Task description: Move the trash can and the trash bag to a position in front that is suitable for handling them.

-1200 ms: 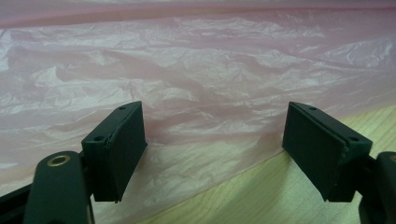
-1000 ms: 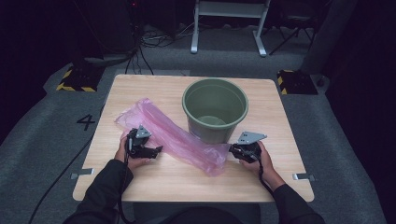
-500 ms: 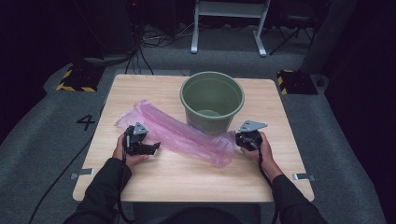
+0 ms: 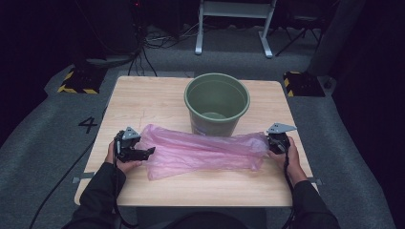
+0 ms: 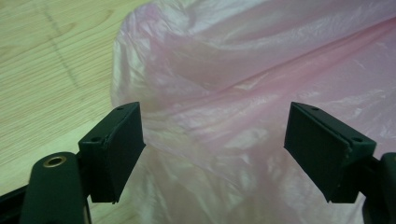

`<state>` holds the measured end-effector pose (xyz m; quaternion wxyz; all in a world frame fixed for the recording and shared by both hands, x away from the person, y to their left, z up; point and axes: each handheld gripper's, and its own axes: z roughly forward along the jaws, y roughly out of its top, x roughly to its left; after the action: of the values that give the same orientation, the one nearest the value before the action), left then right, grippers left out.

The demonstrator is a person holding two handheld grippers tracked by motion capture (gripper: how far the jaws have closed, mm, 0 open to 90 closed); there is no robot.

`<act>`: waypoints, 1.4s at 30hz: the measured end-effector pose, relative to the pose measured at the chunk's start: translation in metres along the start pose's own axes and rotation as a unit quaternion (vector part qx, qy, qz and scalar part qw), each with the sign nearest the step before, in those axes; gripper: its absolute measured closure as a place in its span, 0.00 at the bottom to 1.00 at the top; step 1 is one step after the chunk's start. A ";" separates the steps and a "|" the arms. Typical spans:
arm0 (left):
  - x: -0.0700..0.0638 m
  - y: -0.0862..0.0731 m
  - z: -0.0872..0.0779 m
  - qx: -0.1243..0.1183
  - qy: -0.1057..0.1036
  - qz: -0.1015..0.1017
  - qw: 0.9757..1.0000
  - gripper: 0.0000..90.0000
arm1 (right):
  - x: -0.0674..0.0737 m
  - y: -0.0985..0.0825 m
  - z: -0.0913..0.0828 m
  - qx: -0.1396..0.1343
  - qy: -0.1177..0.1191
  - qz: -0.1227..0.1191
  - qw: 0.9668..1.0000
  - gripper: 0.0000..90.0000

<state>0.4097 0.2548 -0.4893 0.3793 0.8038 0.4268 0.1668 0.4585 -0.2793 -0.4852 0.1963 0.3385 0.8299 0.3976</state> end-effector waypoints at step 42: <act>-0.099 0.042 0.062 0.038 -0.042 0.175 0.983 0.60 | 0.011 -0.017 -0.010 0.027 0.070 -0.006 0.997 0.90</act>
<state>0.4125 0.1312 -0.4931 0.3309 0.8863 0.2692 0.1803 0.4383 -0.2845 -0.4938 0.1310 0.3097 0.8544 0.3962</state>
